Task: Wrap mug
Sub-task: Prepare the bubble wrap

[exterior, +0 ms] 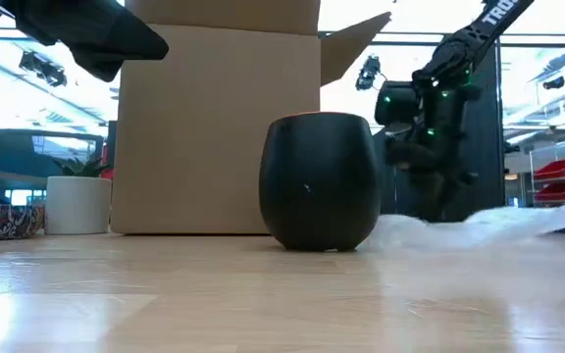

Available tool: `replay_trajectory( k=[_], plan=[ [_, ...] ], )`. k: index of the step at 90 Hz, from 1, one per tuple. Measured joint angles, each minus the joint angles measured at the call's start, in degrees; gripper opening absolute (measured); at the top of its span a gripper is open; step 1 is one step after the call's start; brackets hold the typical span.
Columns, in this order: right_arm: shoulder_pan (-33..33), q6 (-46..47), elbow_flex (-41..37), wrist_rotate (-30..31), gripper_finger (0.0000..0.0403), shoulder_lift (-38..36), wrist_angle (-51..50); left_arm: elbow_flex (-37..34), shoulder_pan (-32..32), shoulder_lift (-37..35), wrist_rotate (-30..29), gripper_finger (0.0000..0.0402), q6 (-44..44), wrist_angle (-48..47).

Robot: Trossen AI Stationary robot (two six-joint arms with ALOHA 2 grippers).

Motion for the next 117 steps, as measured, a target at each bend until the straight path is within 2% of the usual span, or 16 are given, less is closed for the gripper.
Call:
replay_trajectory(
  k=[13, 24, 48, 61, 72, 93, 108, 117],
  plan=[
    [0.9, -4.3, 2.5, -9.3, 0.0111, 0.0, 4.5, 0.0, 0.0, 0.0, 0.0, 0.0016, 0.2, 0.0],
    [3.0, -4.8, 4.7, -9.8, 0.0104, -1.8, 3.2, 0.0, 0.0, 0.0, -1.2, 0.0016, 1.9, 0.0],
    [12.3, -3.9, 5.8, -0.5, 0.0089, -10.0, -12.1, 0.0, -0.1, 0.0, -2.4, 0.0016, 3.6, 0.3],
    [19.2, 0.2, 5.8, 9.0, 0.0085, -12.8, -24.1, 0.0, -0.1, 0.0, -2.3, 0.0016, 5.0, 1.9],
    [22.9, 5.0, 4.6, 12.5, 0.0082, -12.9, -30.0, 0.0, -0.1, 0.0, -2.3, 0.0016, 7.0, 4.1],
    [25.3, 11.6, -4.1, 12.8, 0.0081, -12.9, -22.1, 0.0, -0.1, 0.2, -2.3, 0.0016, 10.9, 8.6],
    [25.8, 10.5, -9.7, 10.2, 0.0075, -12.8, -5.8, 0.1, 2.0, 4.0, -2.5, 0.0016, 20.9, 15.2],
    [25.8, 10.3, -10.8, 10.0, 0.0073, -12.8, -0.3, 1.5, 4.9, 6.6, -1.8, 0.0016, 22.5, 16.5]
  ],
)
